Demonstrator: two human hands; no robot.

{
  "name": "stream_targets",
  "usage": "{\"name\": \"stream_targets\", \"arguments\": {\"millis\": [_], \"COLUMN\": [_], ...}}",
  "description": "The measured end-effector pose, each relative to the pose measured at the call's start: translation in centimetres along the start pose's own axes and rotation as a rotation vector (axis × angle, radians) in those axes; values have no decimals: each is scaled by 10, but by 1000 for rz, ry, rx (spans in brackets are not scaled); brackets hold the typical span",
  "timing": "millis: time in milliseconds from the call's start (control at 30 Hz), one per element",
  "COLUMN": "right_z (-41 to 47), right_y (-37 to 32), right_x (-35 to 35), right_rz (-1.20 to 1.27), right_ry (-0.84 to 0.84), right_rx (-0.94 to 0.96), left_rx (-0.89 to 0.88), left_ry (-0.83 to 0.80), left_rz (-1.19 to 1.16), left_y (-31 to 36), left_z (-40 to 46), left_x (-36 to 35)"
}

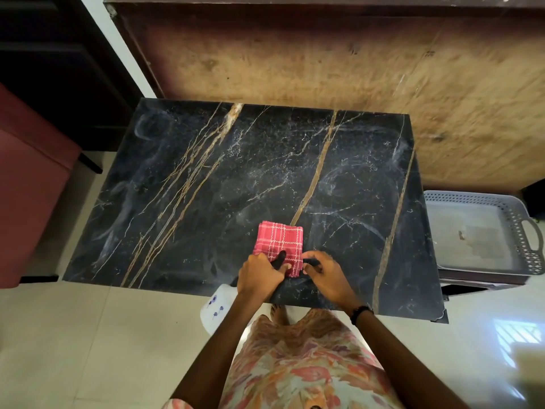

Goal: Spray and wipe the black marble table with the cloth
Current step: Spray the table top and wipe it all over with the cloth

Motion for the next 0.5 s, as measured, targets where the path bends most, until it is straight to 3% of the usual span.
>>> {"name": "stream_targets", "arguments": {"millis": [500], "right_z": [0], "right_y": [3], "right_x": [4], "right_rz": [31], "right_ry": [-23], "right_rx": [-2], "left_rx": [100], "left_ry": [-3], "left_rz": [-35], "left_y": [-31], "left_z": [-14], "left_x": [8]}}
Point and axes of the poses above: each hand's wrist, its own z-axis towards the middle knuckle, its own x-axis out of the back of the hand, y = z × x, the point moved 8 cm from there along z, towards the middle knuckle, and after that the axes turned 15 degrees about -x, right-handed, at the moved point
